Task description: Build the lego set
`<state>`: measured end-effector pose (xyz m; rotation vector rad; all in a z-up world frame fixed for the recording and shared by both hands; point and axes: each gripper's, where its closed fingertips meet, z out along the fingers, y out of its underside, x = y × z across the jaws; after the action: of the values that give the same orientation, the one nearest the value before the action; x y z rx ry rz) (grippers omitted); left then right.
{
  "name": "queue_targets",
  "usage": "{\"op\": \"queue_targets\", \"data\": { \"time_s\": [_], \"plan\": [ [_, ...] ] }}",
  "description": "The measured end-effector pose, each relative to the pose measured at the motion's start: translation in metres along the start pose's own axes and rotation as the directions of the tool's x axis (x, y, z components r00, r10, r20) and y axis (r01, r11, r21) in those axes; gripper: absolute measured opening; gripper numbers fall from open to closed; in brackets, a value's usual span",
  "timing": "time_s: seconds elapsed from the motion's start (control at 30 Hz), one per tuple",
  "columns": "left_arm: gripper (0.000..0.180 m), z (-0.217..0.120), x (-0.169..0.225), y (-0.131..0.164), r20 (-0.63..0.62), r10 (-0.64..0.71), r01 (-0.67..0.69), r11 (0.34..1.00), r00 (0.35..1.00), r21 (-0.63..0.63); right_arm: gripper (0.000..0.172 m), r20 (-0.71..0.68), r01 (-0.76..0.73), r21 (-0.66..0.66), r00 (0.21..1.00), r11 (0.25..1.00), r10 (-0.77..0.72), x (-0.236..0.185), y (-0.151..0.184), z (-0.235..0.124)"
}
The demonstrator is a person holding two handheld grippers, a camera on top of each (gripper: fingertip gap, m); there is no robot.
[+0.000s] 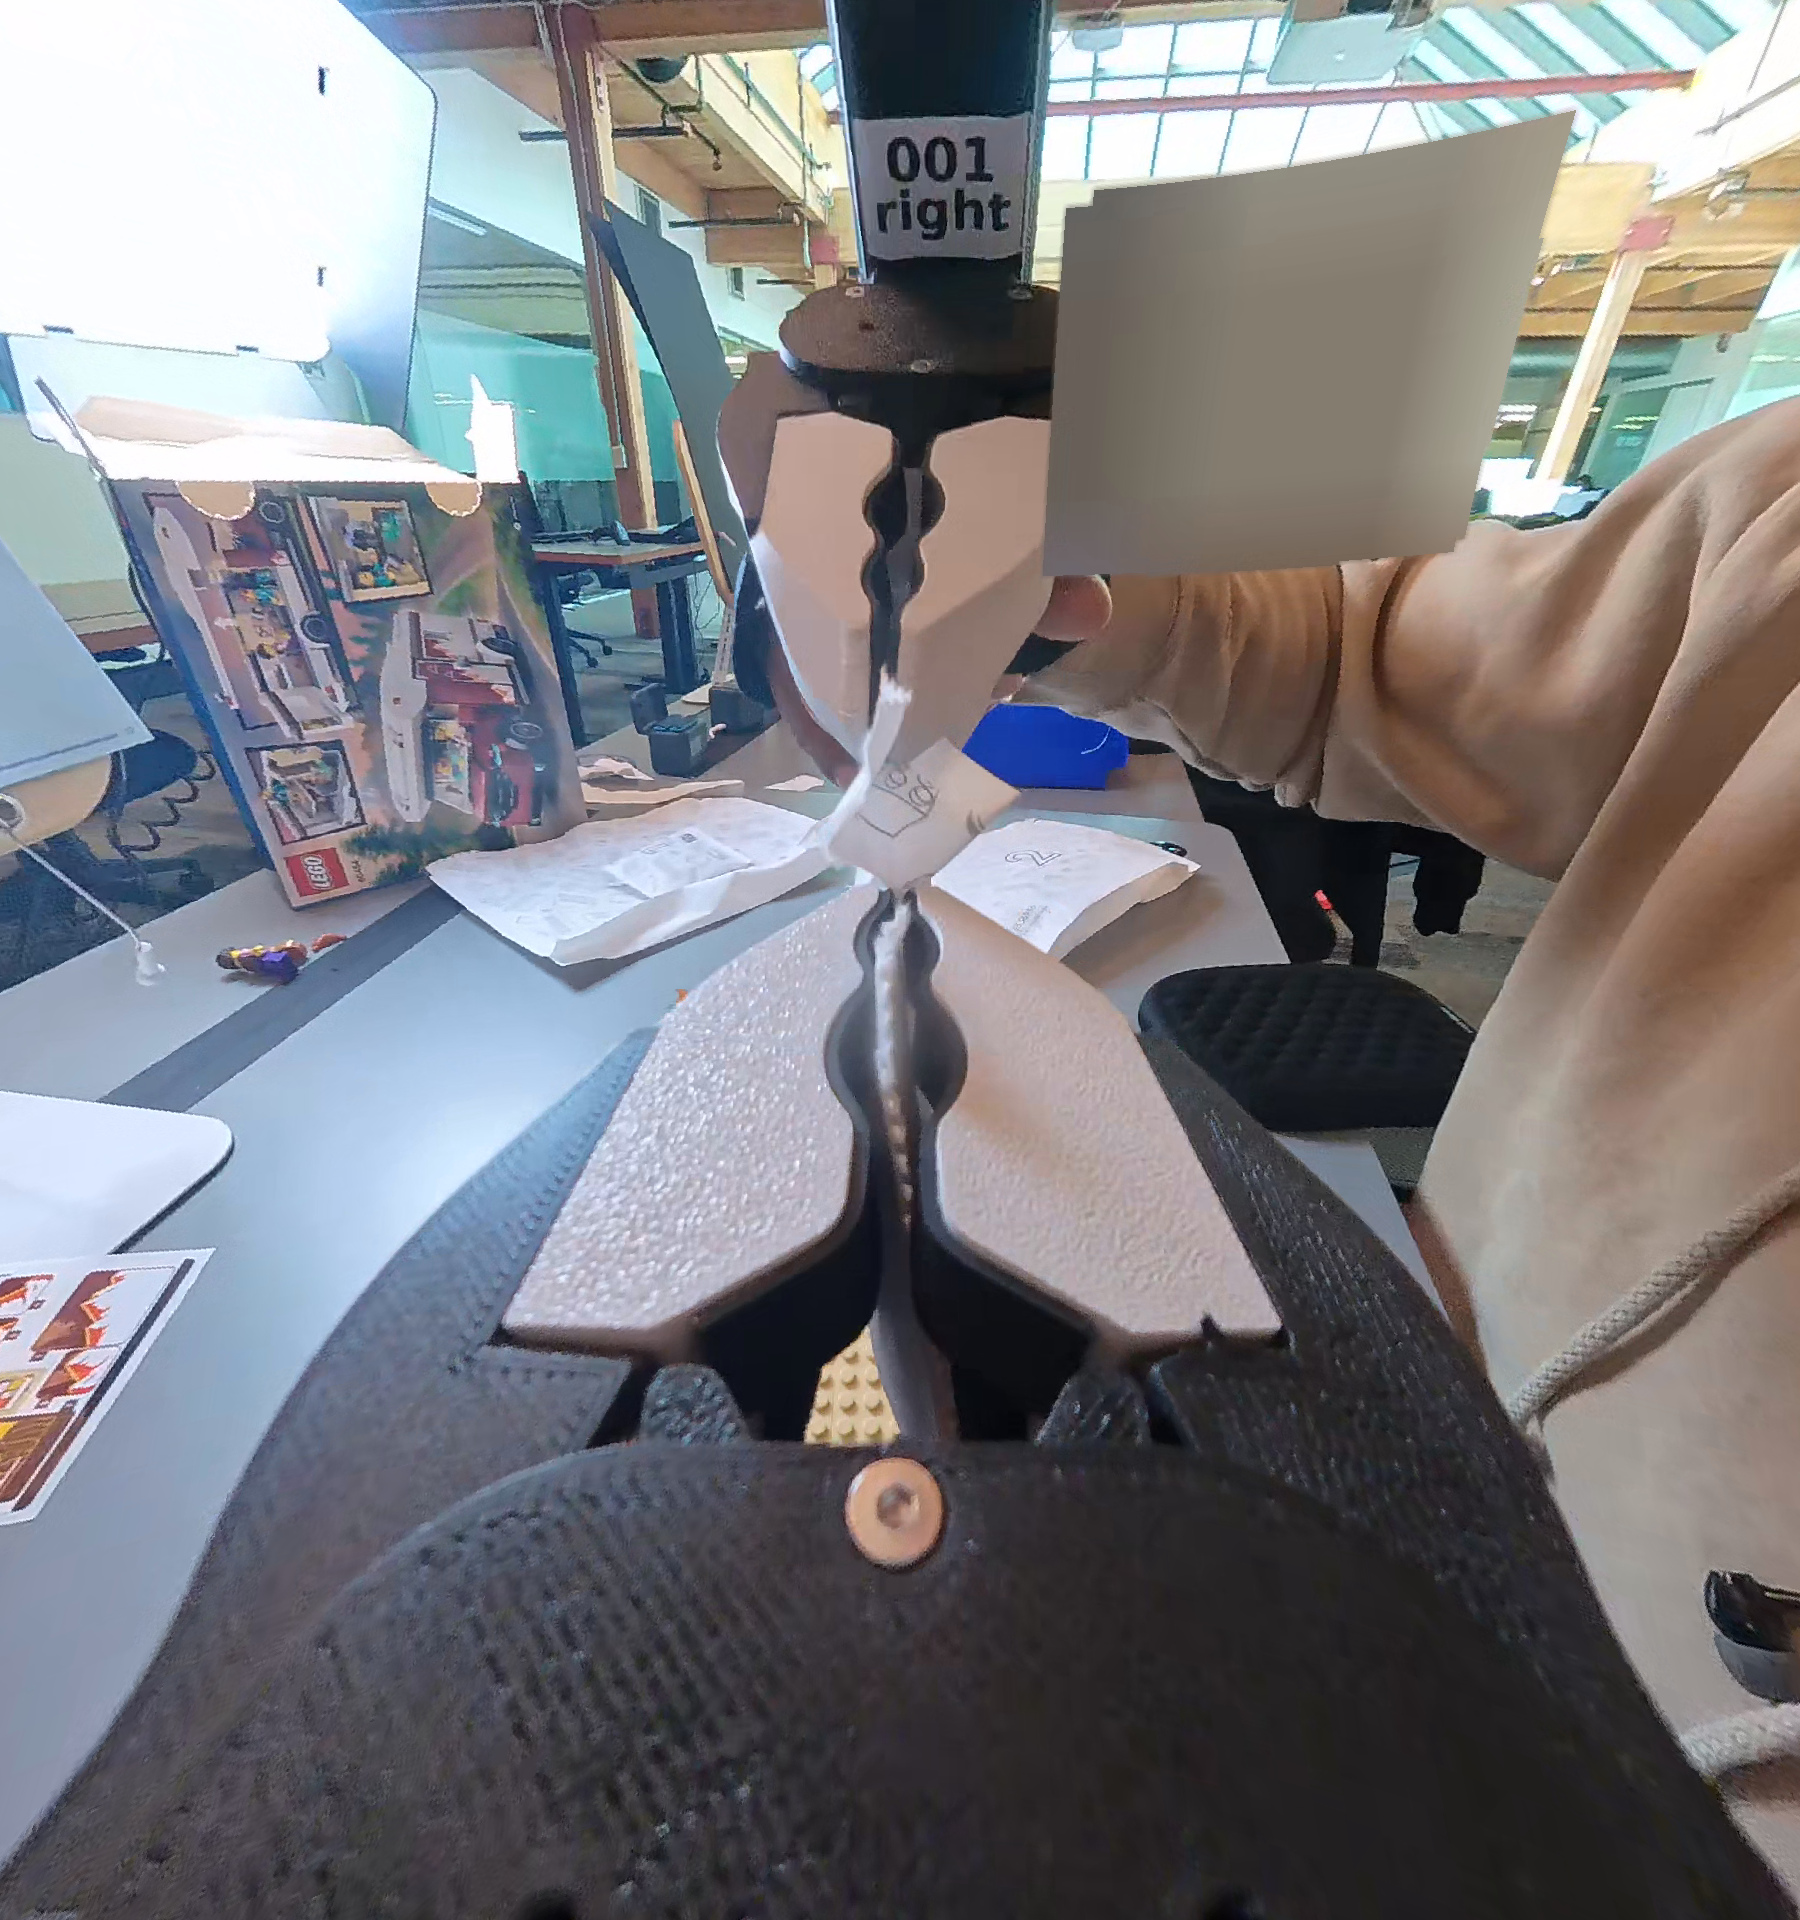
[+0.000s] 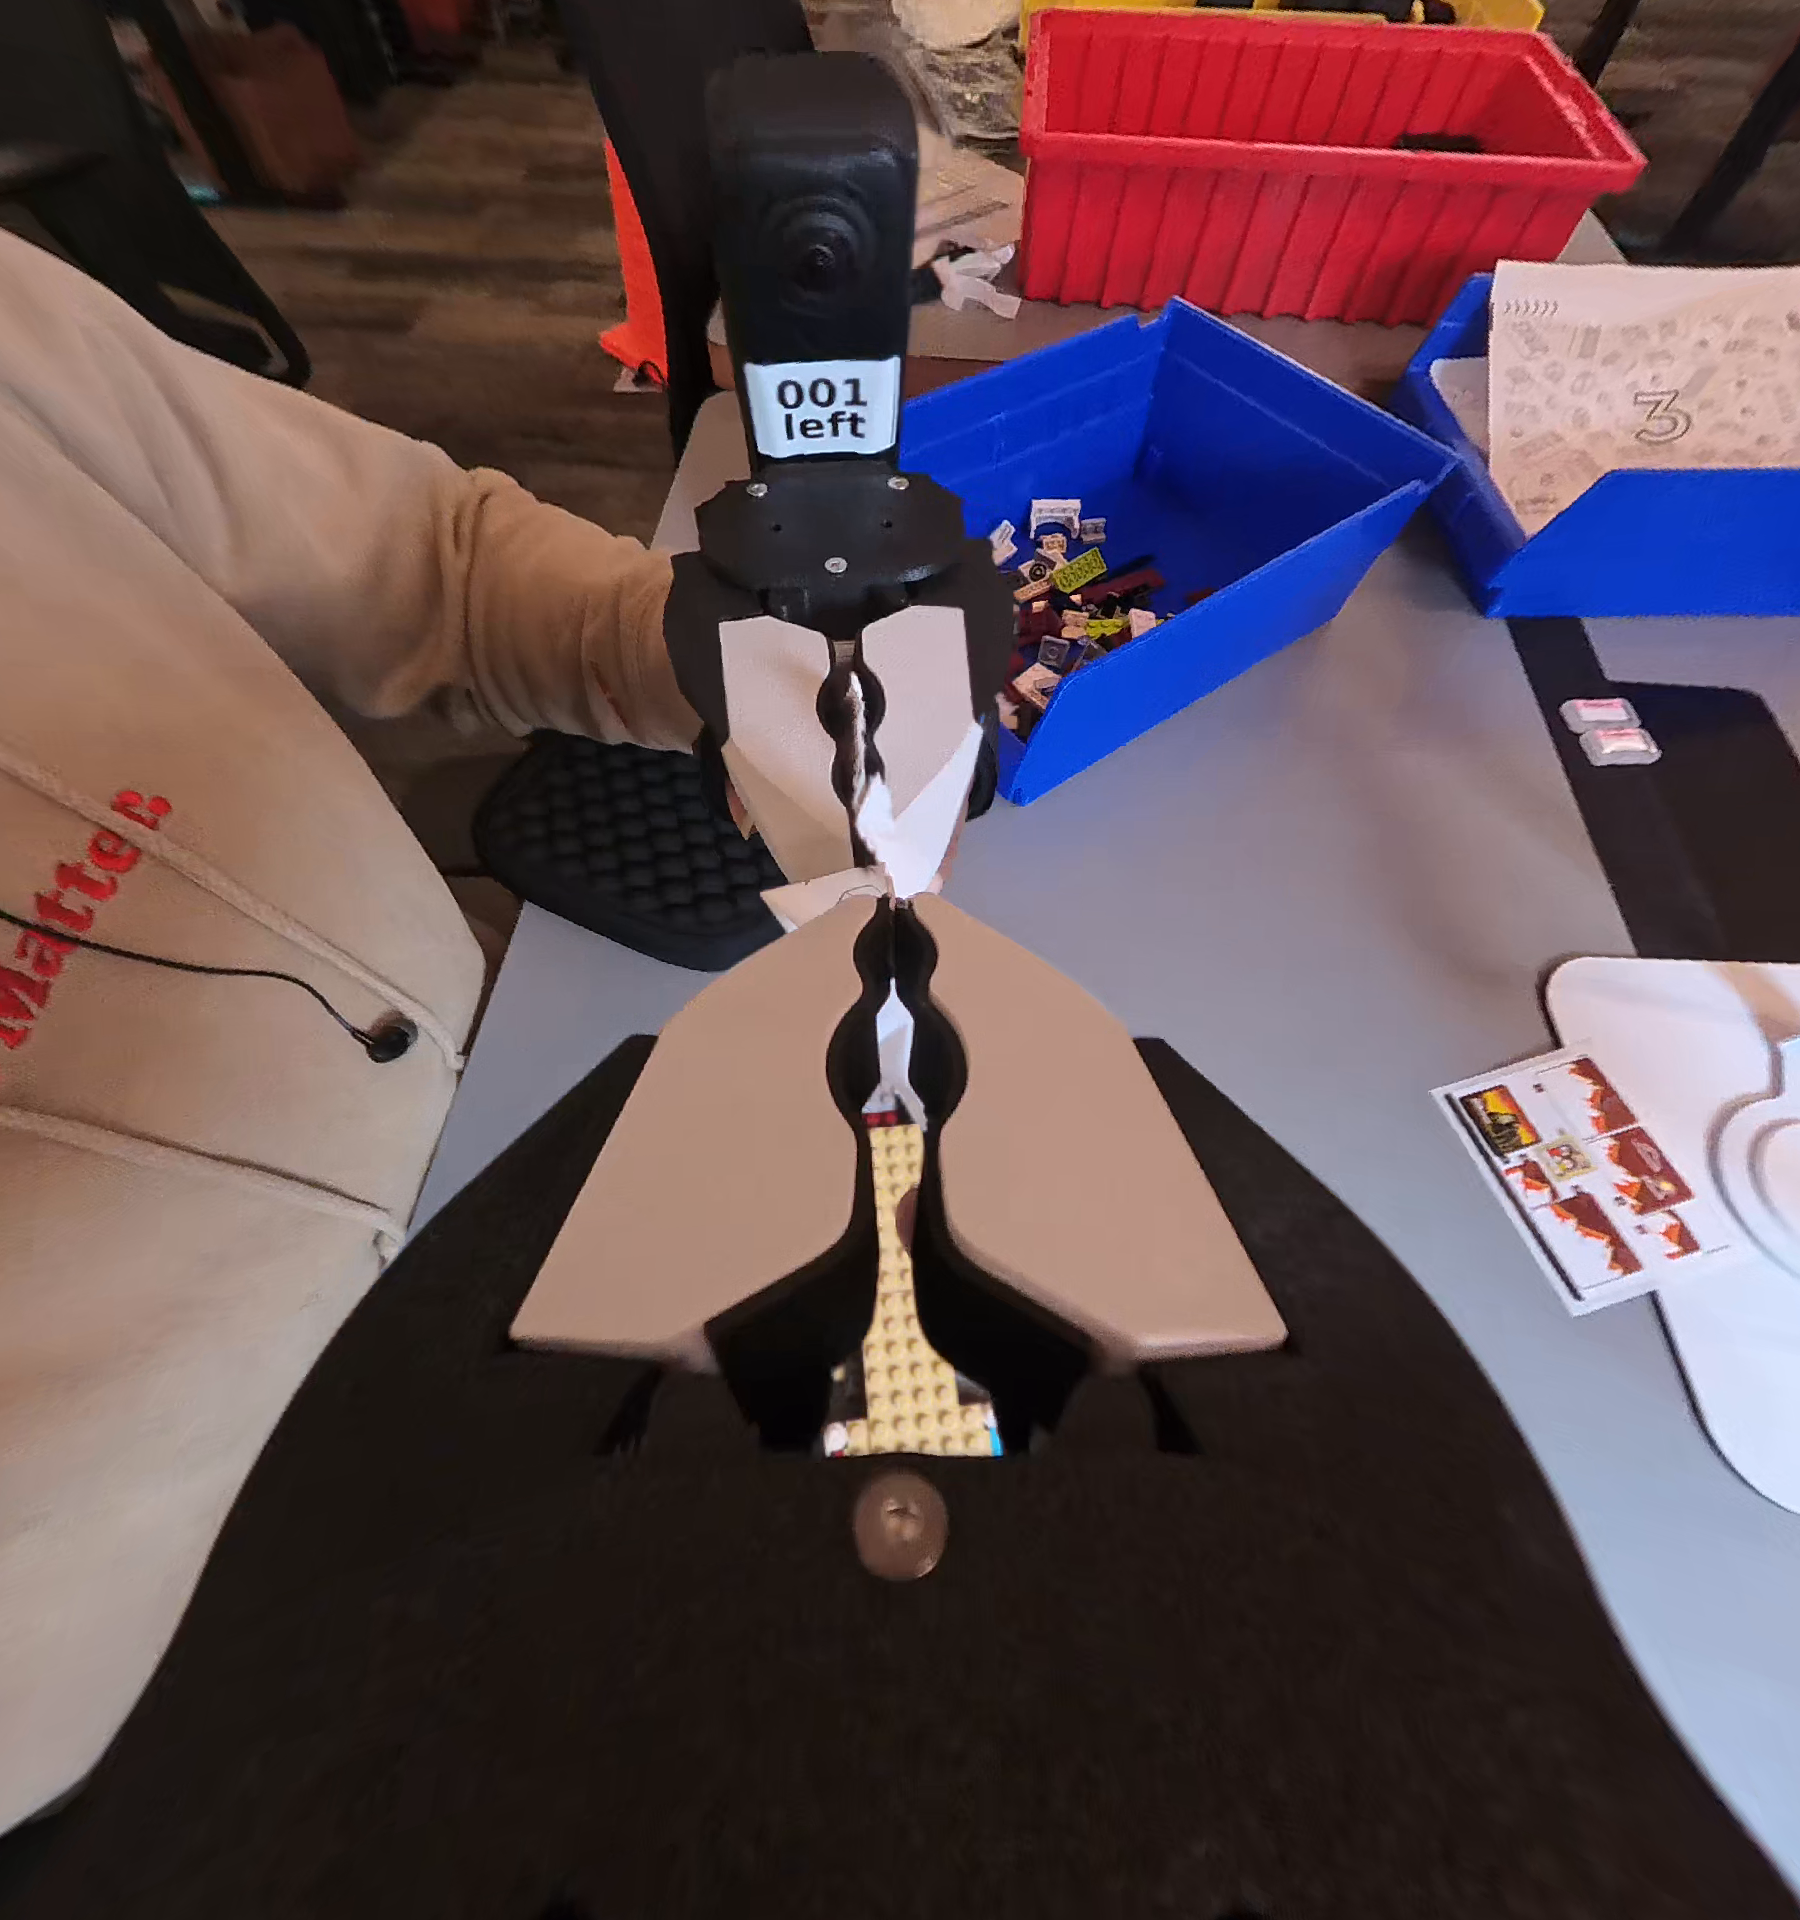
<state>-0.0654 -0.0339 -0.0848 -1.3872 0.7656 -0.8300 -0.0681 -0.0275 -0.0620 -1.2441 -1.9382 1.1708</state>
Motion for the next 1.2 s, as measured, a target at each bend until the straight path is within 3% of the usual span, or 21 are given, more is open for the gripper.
{"op": "queue_targets", "data": {
  "time_s": [0.2,0.57,0.8,1.2],
  "plan": [
    [0.001,-0.004,-0.008,0.001,0.060,0.054,-0.053,0.998,0.997,-0.015,0.000,-0.027,-0.084,0.044,0.996,0.996,0.085,0.017,0.004,-0.019],
    [0.001,-0.023,-0.017,-0.001,0.077,0.000,-0.004,0.999,0.997,0.039,0.000,-0.098,-0.168,0.126,0.979,0.978,0.181,0.035,0.026,-0.062],
    [0.000,-0.015,-0.025,0.012,0.085,-0.038,0.035,0.998,0.996,0.043,0.000,-0.142,-0.159,0.128,0.974,0.979,0.177,0.035,0.024,-0.064],
    [0.000,-0.016,-0.037,0.033,0.115,-0.058,0.058,0.998,0.992,0.004,0.000,-0.142,-0.245,0.120,0.955,0.962,0.261,0.053,0.058,-0.053]
  ]
}}
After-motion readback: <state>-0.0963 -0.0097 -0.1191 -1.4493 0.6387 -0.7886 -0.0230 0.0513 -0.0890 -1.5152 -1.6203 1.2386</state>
